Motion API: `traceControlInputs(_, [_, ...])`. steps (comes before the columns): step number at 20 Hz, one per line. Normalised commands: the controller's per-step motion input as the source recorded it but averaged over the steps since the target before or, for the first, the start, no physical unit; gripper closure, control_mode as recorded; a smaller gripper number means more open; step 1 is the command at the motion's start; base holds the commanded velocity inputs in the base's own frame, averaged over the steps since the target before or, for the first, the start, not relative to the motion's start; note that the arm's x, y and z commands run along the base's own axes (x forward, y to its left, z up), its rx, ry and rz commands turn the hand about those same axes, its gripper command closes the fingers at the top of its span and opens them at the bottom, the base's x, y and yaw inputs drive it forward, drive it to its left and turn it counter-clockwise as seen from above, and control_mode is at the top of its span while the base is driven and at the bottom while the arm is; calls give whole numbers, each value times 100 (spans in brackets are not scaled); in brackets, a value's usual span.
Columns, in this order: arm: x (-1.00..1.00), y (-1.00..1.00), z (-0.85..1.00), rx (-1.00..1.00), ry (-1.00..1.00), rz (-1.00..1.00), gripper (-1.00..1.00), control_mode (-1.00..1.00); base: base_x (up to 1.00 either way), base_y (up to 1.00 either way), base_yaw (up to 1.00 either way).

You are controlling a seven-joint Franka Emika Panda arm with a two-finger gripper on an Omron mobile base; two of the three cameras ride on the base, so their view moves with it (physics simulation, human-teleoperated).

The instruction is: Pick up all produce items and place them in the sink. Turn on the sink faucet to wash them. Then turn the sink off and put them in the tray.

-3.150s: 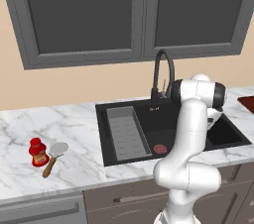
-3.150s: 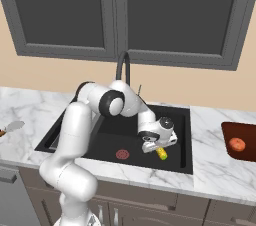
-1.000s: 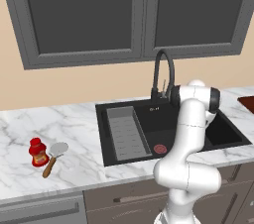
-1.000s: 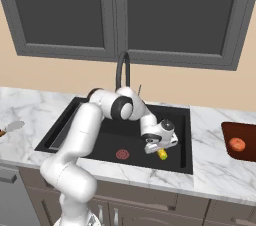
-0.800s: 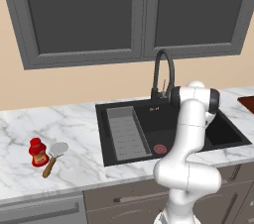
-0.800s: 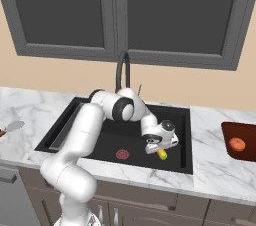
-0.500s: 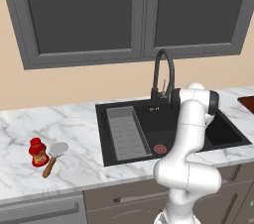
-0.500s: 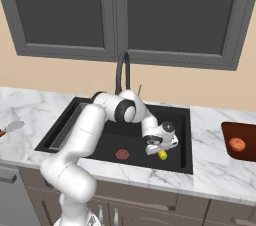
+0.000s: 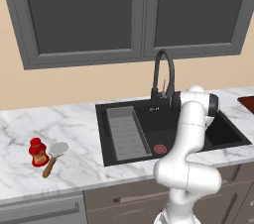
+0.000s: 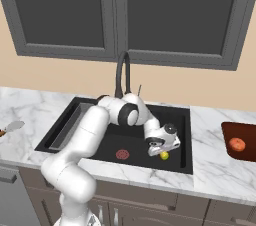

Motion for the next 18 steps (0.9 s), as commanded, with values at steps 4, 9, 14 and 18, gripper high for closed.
traceControlInputs(4, [1, 0, -7, 0, 0, 0, 100, -100, 0, 0, 0])
traceControlInputs(9, [-14, 0, 7, -1, -2, 0, 100, -100, 0, 0, 0])
traceControlInputs(14, [-33, 5, 60, -8, -9, -2, 100, -100, 0, 0, 0])
traceControlInputs(18, [-39, 28, 83, -12, -7, -3, 100, -100, 0, 0, 0])
